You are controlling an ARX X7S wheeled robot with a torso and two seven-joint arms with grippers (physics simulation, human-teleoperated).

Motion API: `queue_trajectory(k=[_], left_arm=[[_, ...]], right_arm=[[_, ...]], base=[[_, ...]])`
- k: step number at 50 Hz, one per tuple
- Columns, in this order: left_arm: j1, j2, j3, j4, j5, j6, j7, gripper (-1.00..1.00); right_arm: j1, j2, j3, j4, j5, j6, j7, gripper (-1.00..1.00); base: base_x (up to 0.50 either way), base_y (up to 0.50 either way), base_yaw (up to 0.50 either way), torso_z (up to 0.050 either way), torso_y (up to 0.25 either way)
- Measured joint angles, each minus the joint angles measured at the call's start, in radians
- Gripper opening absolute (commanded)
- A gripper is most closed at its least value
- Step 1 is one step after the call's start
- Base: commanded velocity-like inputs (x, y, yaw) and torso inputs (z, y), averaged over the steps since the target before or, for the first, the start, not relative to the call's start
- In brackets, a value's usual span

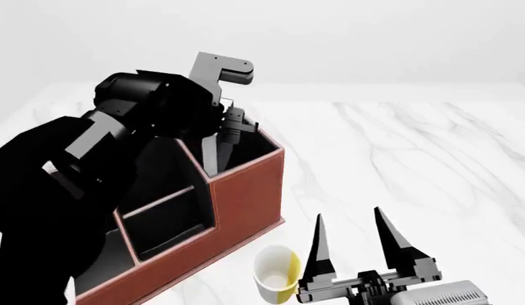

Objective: Pick up the book and place it in the right compartment of the caddy.

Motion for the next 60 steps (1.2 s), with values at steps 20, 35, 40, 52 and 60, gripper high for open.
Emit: queue_trajectory(k=[20, 35, 40, 52, 60], left_arm=[[0.032, 0.031, 0.044, -0.038, 0.032, 0.021, 0.068, -1.0], [-0.005, 0.029, 0.04, -0.049, 0.046, 0.032, 0.067, 1.0], [-0.056, 0.01, 0.021, -0.032, 0.042, 0.031, 0.042, 1.0], [-0.19, -0.081, -0.047, 0.106, 0.004, 0.016, -0.04, 1.0], [-0.249, -0.16, -0.092, 0.24, -0.022, 0.009, -0.101, 1.0]], right_arm=[[-0.001, 0.003, -0.008, 0.003, -0.002, -0.004, 0.003, 1.0], [0.0, 0.007, -0.011, 0.004, 0.0, -0.004, 0.005, 1.0], [0.002, 0.008, -0.011, 0.005, 0.001, -0.004, 0.006, 1.0], [0.006, 0.009, -0.014, 0.013, 0.003, -0.003, 0.007, 1.0], [0.007, 0.011, -0.016, 0.014, 0.004, -0.003, 0.008, 1.0]], base=[[0.0, 0.0, 0.0, 0.0, 0.002], [0.0, 0.0, 0.0, 0.001, 0.001], [0.0, 0.0, 0.0, 0.0, 0.0], [0.0, 0.0, 0.0, 0.0, 0.0], [0.0, 0.0, 0.0, 0.0, 0.0]])
